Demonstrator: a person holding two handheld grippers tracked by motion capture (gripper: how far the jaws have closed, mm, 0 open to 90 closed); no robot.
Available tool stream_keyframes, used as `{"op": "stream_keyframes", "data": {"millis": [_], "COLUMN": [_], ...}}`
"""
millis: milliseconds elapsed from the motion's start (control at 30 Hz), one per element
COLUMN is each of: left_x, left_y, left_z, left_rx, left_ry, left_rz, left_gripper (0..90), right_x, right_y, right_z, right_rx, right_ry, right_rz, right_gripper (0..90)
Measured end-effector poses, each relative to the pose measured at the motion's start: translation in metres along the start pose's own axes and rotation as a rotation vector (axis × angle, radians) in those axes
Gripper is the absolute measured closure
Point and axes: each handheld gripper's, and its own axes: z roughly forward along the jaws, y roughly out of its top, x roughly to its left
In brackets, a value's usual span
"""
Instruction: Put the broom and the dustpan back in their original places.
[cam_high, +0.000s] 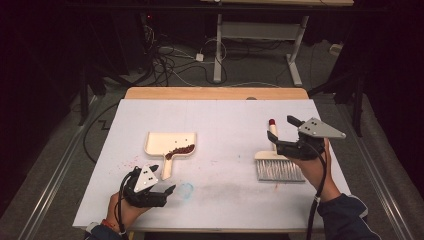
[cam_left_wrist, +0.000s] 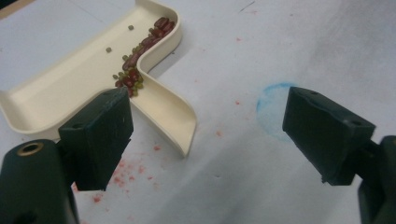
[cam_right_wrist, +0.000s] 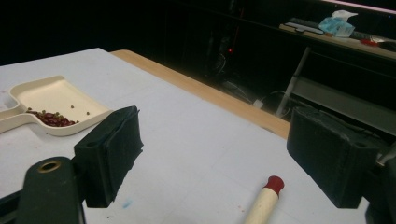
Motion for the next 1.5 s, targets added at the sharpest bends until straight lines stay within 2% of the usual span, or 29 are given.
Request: {"op": "stream_keyframes", "data": {"millis": [533, 633, 933, 1167, 1500], "left_x": [-0.001, -0.002, -0.002, -0.001, -0.001], "left_y": [0.0, 0.001, 0.0, 0.0, 0.0], "left_z": [0.002, 0.002, 0.003, 0.004, 0.005], "left_rx": [0.012, 0.014, 0.016, 0.018, 0.028], "left_ry": [0.0, 0.004, 0.003, 0.003, 0.007], "left_rz": [0.011, 0.015, 0.021, 0.019, 0.02], "left_gripper": [16.1, 15.9, 15.8, 15.8, 15.8], "right_x": [0.006, 0.006, 0.008, 0.01, 0.014], "right_y": [-0.007, -0.008, -0.019, -0.027, -0.044], "right_z": [-0.02, -0.023, -0.029, -0.035, -0.042], "right_rx": [-0.007, -0.011, 0.001, 0.003, 0.027], "right_ry": [0.016, 0.016, 0.022, 0.03, 0.043], "right_rz": [-0.029, -0.047, -0.083, -0.092, -0.142], "right_gripper": [18.0, 17.9, 17.6, 17.8, 16.9]}}
